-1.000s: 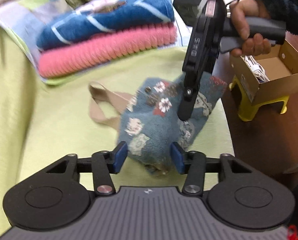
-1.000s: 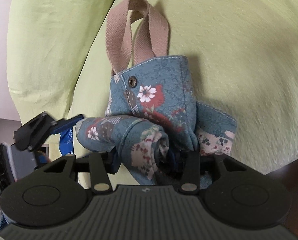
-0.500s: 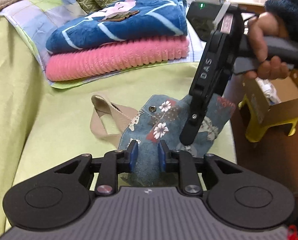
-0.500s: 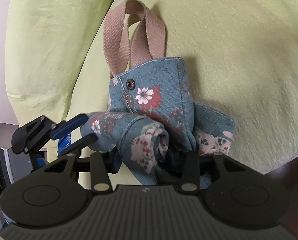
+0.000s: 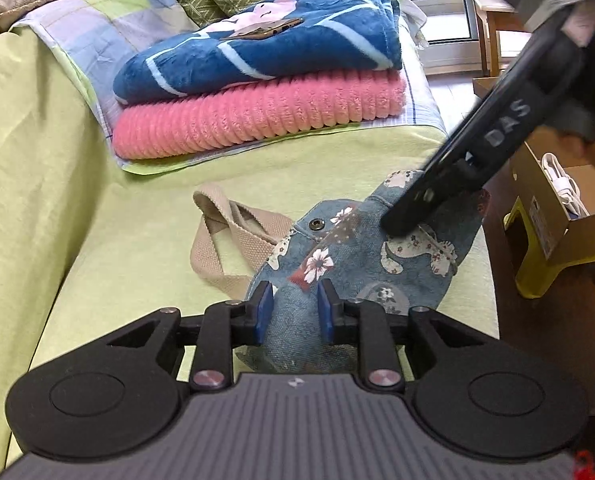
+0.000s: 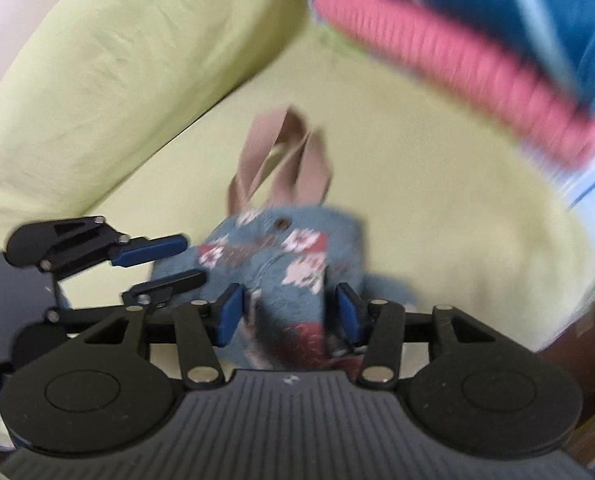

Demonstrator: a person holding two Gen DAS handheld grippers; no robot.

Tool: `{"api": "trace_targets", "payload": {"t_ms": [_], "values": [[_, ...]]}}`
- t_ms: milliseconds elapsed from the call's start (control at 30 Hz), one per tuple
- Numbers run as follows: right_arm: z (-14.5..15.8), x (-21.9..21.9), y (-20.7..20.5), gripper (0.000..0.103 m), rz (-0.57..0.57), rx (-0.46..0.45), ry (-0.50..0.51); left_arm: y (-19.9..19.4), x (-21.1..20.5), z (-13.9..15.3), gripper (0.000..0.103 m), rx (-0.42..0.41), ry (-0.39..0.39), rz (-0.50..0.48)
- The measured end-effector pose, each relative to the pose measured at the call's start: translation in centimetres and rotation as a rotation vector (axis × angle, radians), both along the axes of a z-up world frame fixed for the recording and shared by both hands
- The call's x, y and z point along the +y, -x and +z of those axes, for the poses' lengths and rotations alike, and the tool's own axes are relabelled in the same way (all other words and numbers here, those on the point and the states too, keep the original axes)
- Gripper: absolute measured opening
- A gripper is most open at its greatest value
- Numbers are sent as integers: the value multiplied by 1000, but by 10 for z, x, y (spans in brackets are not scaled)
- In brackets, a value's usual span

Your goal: Fold shopping bag

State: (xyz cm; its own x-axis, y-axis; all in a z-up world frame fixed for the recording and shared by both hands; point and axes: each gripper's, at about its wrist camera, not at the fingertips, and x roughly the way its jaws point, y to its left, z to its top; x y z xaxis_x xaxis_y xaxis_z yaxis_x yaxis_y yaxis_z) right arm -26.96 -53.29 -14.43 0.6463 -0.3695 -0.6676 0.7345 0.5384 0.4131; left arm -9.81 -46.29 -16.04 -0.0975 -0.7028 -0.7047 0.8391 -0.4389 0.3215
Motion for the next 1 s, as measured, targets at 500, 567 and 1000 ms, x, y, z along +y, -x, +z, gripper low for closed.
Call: {"api": "trace_targets", "payload": {"t_ms": [500,567,1000], "values": [[-11,48,-43,5,119,237,463,-3,-10,-7,29,34,10,25],[-13,36,-46,5,136,235,436,-5,-16,-8,30,45,2,36],[-17,18,-35,4,170,157,296,1,7,15,15,1,-10,91]]}}
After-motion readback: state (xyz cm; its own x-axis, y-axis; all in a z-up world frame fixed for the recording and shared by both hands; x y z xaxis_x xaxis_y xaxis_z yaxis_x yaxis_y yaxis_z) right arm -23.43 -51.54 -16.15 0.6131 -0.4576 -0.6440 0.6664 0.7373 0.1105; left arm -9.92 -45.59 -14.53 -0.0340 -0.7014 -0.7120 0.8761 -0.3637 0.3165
